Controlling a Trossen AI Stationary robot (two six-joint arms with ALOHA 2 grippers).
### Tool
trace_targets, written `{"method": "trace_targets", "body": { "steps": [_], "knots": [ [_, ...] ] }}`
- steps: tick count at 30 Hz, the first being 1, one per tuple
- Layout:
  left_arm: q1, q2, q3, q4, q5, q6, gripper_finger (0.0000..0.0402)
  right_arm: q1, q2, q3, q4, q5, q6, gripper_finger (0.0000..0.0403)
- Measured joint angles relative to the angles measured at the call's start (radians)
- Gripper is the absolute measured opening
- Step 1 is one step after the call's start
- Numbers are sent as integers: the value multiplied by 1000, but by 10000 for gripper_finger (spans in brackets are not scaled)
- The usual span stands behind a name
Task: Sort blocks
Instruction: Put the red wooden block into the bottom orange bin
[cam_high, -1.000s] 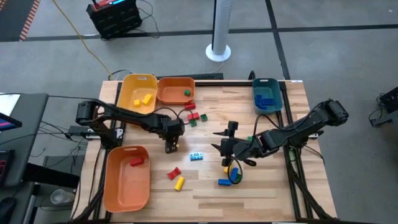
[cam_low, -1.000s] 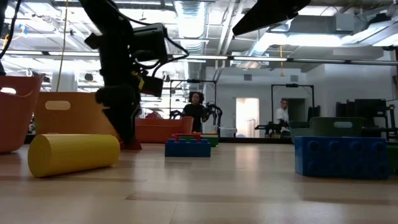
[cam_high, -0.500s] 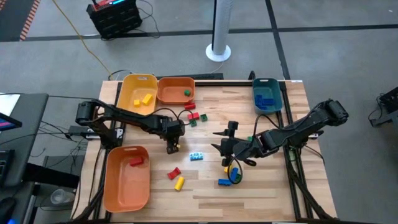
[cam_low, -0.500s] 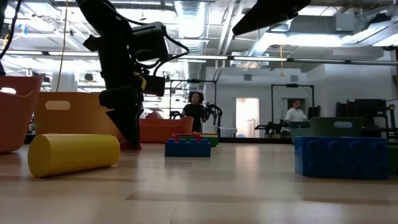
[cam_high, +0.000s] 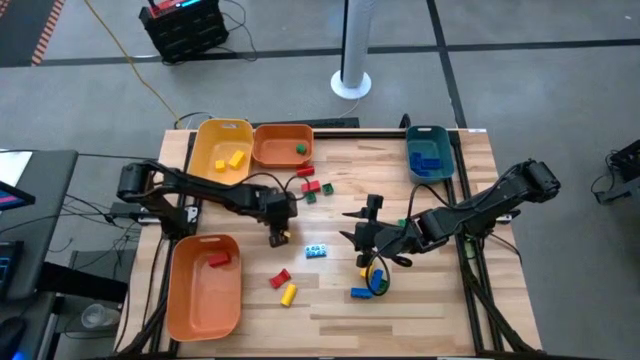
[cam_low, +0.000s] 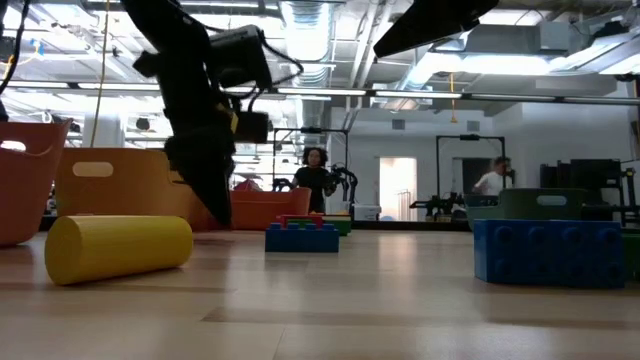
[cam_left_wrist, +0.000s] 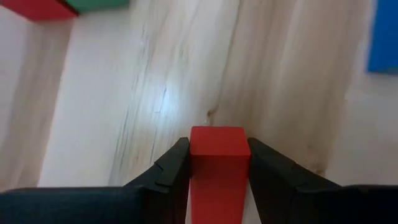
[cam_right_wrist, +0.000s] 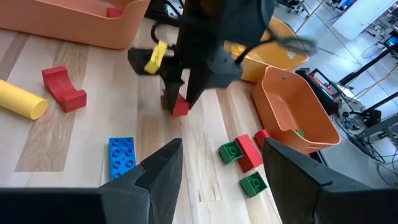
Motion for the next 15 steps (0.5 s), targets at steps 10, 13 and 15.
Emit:
{"method": "trace_targets", "body": {
  "steps": [10, 13, 15],
  "knots": [
    [-86, -322, 0, -54, 58, -70, 131, 0, 0, 0, -11, 1, 1, 230],
    [-144, -438, 0, -67, 185, -104, 132, 0, 0, 0, -13, 21, 1, 230],
    [-194, -511, 0, -67, 276, -140, 132, 0, 0, 0, -19, 30, 2, 230]
  ]
}}
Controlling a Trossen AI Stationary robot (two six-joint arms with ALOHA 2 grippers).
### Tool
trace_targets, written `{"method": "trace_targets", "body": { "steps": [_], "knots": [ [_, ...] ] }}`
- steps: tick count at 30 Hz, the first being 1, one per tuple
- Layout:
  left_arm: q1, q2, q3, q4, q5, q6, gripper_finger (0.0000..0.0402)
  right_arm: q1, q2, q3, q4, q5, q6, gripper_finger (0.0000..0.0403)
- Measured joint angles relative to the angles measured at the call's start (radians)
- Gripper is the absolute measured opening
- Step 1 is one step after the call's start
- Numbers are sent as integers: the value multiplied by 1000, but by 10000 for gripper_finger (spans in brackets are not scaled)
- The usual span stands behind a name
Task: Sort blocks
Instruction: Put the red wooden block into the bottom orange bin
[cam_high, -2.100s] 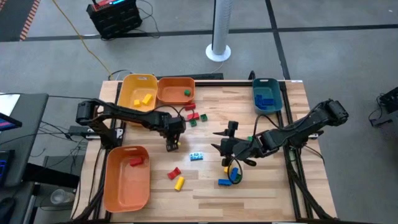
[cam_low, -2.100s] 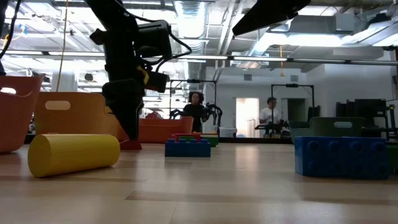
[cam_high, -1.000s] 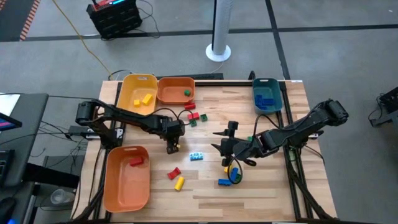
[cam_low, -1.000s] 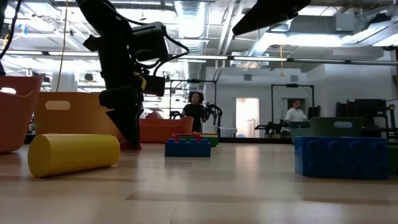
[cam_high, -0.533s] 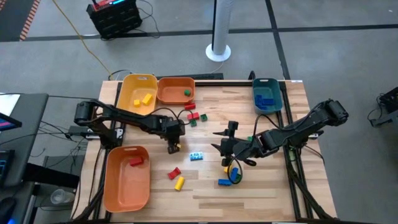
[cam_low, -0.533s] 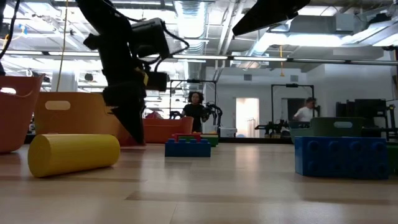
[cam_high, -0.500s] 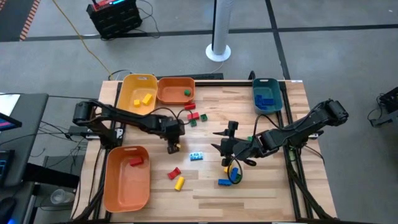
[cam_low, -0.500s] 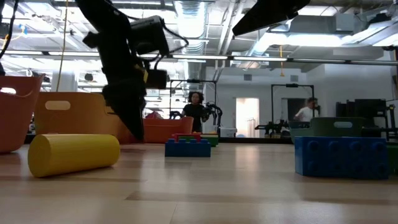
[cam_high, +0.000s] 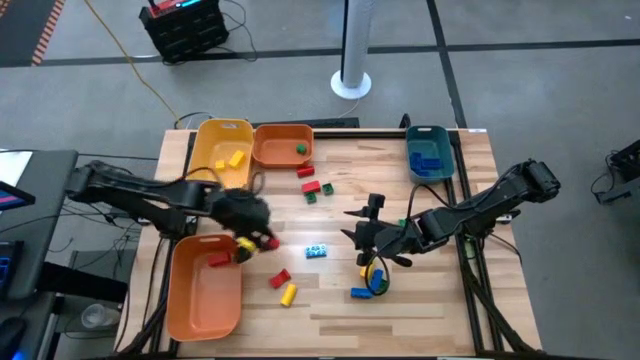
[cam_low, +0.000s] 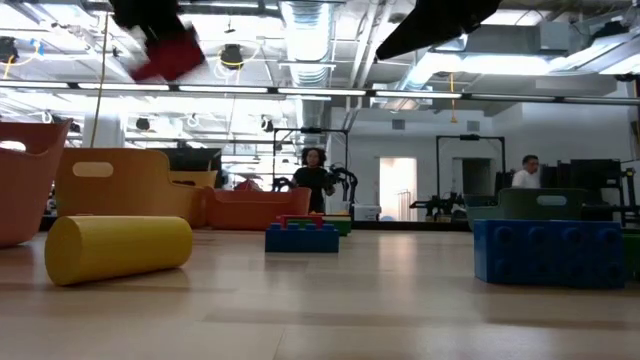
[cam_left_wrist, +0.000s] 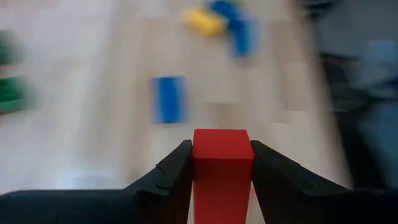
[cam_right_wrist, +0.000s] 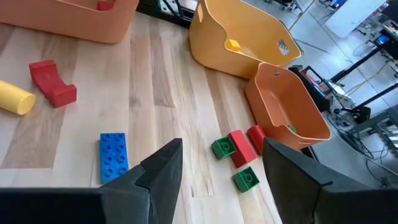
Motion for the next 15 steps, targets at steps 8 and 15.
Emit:
{"method": "trace_targets", "body": {
  "steps": [8, 15],
  "knots": [
    [-207, -128, 1, -320, 119, -360, 134, -16, 0, 0, -4, 1, 10, 230],
    [-327, -41, 1, -668, 76, -652, 135, -15, 0, 0, -3, 0, 10, 230]
  ]
}}
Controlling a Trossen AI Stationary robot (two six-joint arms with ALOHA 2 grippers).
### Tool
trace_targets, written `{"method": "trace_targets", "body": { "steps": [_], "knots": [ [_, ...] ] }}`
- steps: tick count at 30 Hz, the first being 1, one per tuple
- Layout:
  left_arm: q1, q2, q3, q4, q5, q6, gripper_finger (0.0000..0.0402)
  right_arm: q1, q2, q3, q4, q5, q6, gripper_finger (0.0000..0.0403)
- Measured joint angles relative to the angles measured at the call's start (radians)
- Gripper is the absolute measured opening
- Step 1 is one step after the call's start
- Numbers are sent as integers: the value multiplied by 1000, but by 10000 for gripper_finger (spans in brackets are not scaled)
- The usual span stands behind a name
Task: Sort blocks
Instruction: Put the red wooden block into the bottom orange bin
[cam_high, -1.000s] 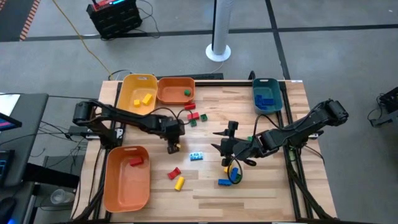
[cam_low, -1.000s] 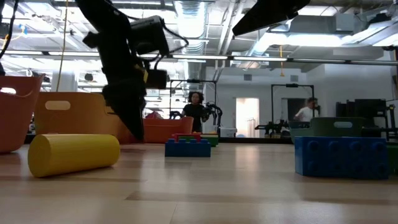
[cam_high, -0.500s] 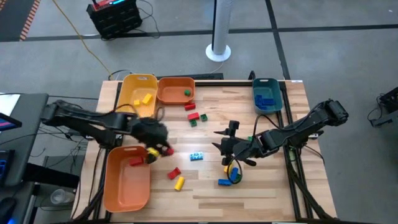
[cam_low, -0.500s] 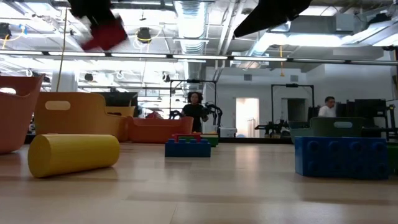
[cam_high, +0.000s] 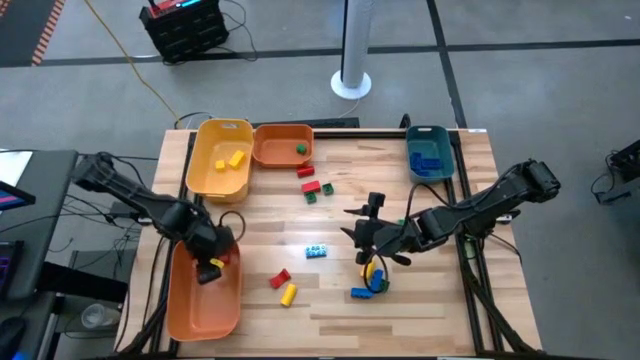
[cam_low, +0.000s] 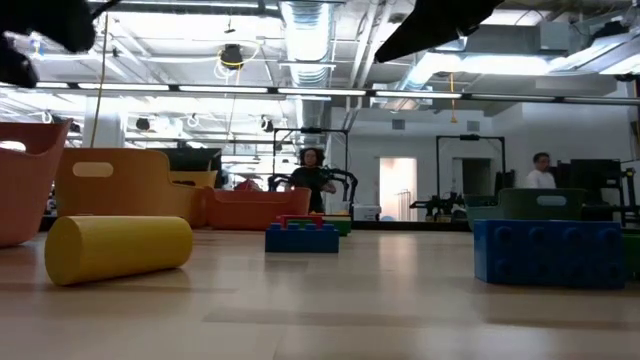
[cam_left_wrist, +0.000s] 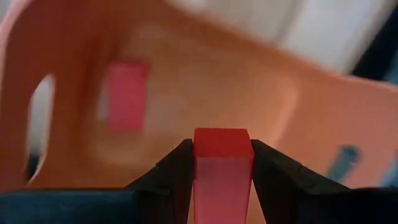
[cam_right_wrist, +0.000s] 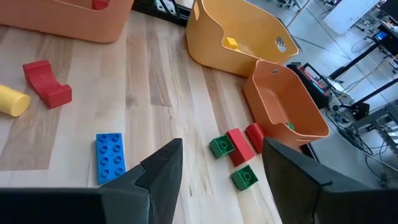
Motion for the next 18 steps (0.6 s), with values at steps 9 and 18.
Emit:
{"method": "trace_targets", "body": {
  "steps": [9, 18],
  "knots": [
    [-8, 151, 0, -88, 0, 23, 184, 0, 0, 0, 7, -1, -1, 230],
    [-8, 181, 36, -129, 95, 78, 222, 0, 0, 0, 8, -2, -2, 230]
  ]
}}
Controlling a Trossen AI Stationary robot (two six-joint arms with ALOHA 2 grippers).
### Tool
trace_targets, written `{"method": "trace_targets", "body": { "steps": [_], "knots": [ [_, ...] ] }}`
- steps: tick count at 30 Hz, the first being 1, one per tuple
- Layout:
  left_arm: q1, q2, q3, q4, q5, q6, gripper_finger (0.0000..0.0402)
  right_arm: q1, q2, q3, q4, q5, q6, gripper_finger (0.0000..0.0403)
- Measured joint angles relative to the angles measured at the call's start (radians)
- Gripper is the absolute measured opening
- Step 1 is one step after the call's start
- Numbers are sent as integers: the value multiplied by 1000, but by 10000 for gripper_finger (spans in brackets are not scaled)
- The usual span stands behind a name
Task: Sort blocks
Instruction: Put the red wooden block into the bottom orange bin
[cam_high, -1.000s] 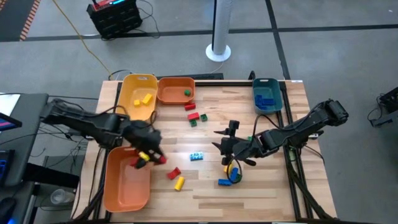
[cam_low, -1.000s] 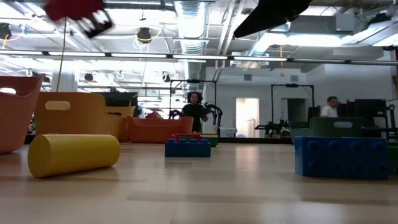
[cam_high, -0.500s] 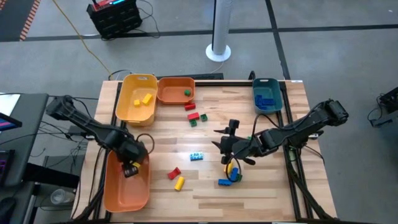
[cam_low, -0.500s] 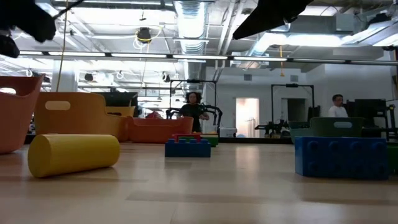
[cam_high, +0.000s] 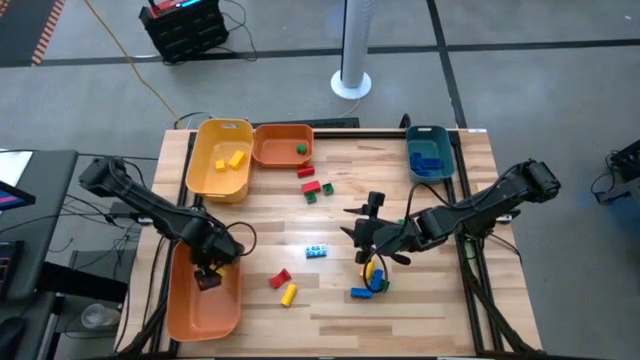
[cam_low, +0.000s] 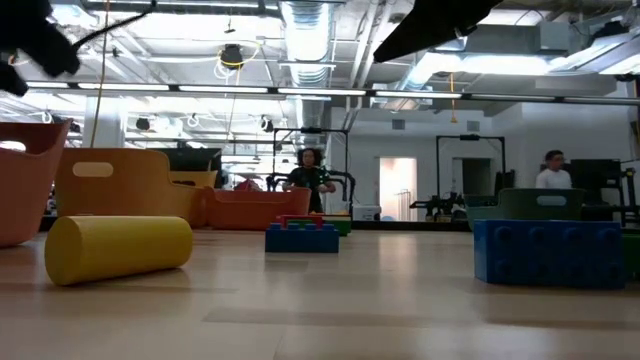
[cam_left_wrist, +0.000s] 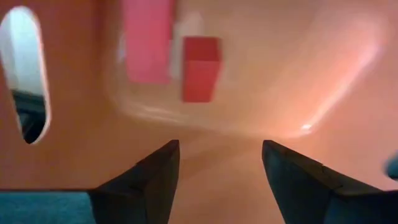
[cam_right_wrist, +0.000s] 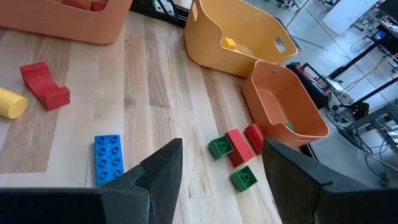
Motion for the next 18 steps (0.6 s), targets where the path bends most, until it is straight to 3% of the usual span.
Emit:
{"method": "trace_targets", "body": {
  "steps": [6, 11, 18],
  "knots": [
    [0, -7, 159, 108, -138, 134, 209, -6, 0, 0, -8, 0, 5, 230],
    [1, 30, 180, 337, -310, 240, 206, -6, 0, 0, -21, 0, 9, 230],
    [44, 233, 180, 399, -323, 253, 205, -6, 0, 0, -33, -1, 9, 230]
  ]
}}
